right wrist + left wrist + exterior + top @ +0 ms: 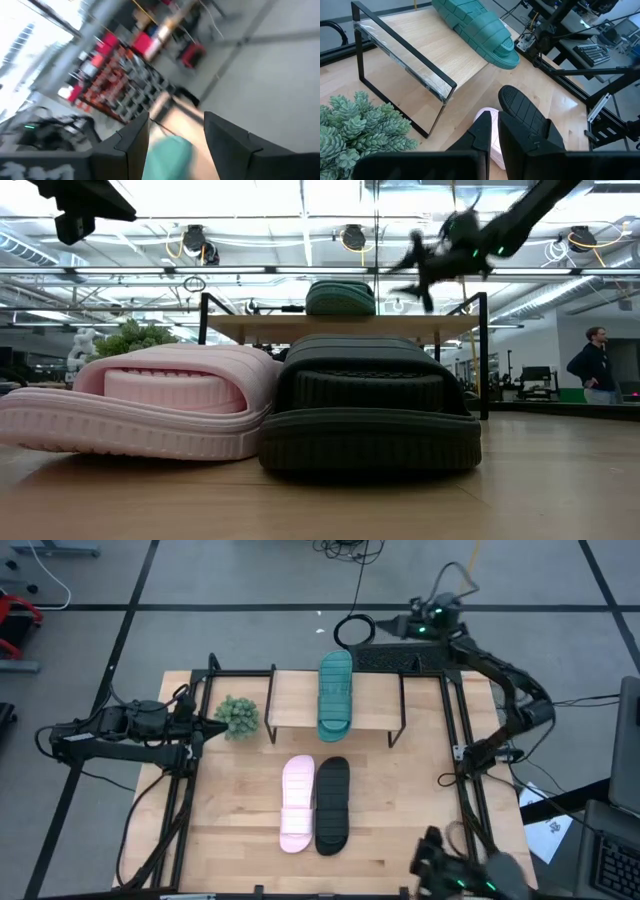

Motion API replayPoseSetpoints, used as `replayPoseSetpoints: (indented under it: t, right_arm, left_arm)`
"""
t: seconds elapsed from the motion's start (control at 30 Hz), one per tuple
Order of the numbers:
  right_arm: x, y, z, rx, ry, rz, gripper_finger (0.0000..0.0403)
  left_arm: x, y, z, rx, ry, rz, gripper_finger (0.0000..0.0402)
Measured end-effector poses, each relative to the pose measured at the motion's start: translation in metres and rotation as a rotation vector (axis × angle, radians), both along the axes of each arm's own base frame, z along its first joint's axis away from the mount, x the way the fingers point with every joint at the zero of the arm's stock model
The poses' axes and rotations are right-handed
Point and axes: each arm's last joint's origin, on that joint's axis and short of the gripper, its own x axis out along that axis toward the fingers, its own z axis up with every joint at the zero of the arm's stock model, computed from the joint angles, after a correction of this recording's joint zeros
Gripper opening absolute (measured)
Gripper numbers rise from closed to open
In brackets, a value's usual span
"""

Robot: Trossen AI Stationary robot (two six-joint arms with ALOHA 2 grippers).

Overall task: Pick and place slides into the shelf
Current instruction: Put the pair of black slides on the shelf

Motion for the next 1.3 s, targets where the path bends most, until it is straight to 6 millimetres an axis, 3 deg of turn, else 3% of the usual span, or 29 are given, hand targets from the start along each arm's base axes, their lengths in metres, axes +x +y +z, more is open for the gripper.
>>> replayPoseSetpoints:
  t: [0.1, 0.23, 0.37, 0.5, 0.63, 0.77, 0.97, 1.13, 1.3]
  right_arm:
    - [-0.010, 0.027, 0.039, -0.100, -0.066, 0.062, 0.0178]
    - [-0.007, 0.085, 0.076, -0.186, -0.096, 0.196, 0.0178]
    - [-0.003, 0.149, 0.099, -0.246, -0.114, 0.362, 0.0178]
    - [-0.008, 0.210, 0.104, -0.246, -0.055, 0.443, 0.0168]
    - [-0.014, 0.257, 0.093, -0.216, 0.068, 0.481, 0.0152]
    - [-0.008, 0.294, 0.075, -0.148, 0.078, 0.555, 0.0147]
    - [0.015, 0.343, 0.019, -0.055, 0.120, 0.654, 0.0146]
    - [0.021, 0.370, -0.035, -0.004, 0.213, 0.641, 0.0146]
    - [0.019, 0.379, -0.074, -0.016, 0.171, 0.523, 0.0146]
  left_arm:
    - [0.000, 0.000, 0.000, 0.004, 0.001, -0.002, 0.0033]
    - [0.000, 0.000, 0.000, 0.016, 0.004, -0.007, 0.0033]
    - [0.000, 0.000, 0.000, 0.017, 0.004, -0.003, 0.0033]
    - [0.002, 0.000, 0.000, 0.001, 0.009, 0.003, 0.0033]
    - [0.006, 0.000, -0.002, -0.003, 0.029, 0.004, 0.0033]
    - [0.014, 0.000, -0.004, -0.014, 0.062, 0.004, 0.0033]
    - [0.025, -0.001, -0.008, -0.032, 0.114, -0.019, 0.0033]
    - [0.026, -0.001, -0.009, -0.028, 0.124, -0.022, 0.0033]
    - [0.024, -0.001, -0.008, -0.025, 0.112, -0.022, 0.0033]
